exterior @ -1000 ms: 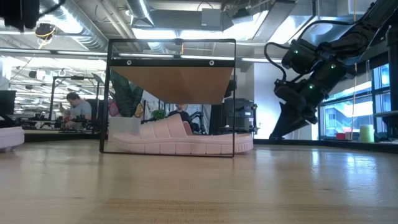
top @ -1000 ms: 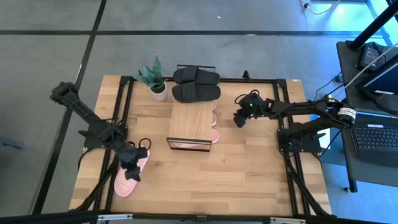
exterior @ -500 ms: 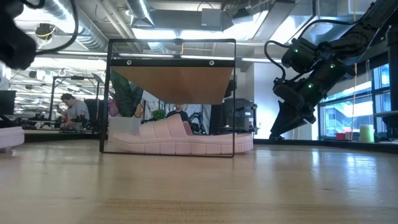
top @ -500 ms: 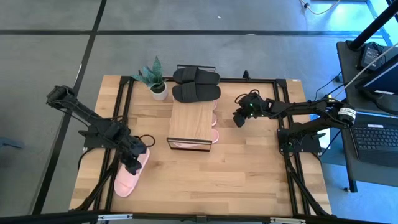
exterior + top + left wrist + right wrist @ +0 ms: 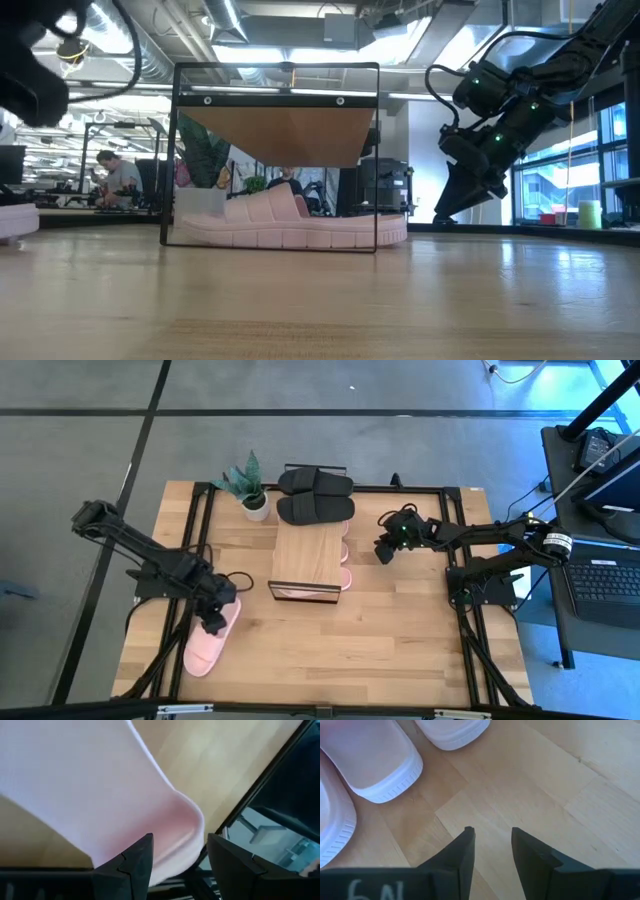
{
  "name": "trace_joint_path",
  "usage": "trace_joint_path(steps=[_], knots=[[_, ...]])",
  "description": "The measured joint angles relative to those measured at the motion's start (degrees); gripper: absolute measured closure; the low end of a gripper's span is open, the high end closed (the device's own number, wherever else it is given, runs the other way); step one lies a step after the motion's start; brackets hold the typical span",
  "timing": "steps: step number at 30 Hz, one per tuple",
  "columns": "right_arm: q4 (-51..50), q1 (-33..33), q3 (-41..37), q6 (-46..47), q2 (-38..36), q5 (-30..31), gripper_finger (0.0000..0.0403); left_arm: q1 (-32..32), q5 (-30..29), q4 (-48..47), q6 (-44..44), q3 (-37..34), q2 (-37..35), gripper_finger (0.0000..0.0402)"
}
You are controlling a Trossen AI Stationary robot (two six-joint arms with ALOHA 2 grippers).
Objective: Pick and place slides into the shelf
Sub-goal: Put the pink slide under the shelf
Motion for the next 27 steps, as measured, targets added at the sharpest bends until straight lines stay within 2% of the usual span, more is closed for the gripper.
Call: trace_joint_path(steps=[4,8,13,18,27], knots=[[0.0,0.0,0.0,0.0,0.0,0.0,0.0273,0.9,4.1,4.7,-1.2,-4.0,0.1,0.0225],[0.0,0.0,0.0,0.0,0.0,0.0,0.0273,0.7,10.6,13.7,-3.7,-7.6,0.1,0.0225],[0.0,0.0,0.0,0.0,0.0,0.0,0.0273,-1.2,15.1,17.9,-4.5,-8.3,0.1,0.0225],[0.0,0.0,0.0,-0.1,0.0,0.0,0.0273,-4.1,16.2,16.5,-4.3,-8.3,0.1,0.0225],[0.0,0.0,0.0,-0.2,0.0,0.0,0.0273,-8.9,11.6,16.1,-2.6,-8.3,3.4,0.0225]])
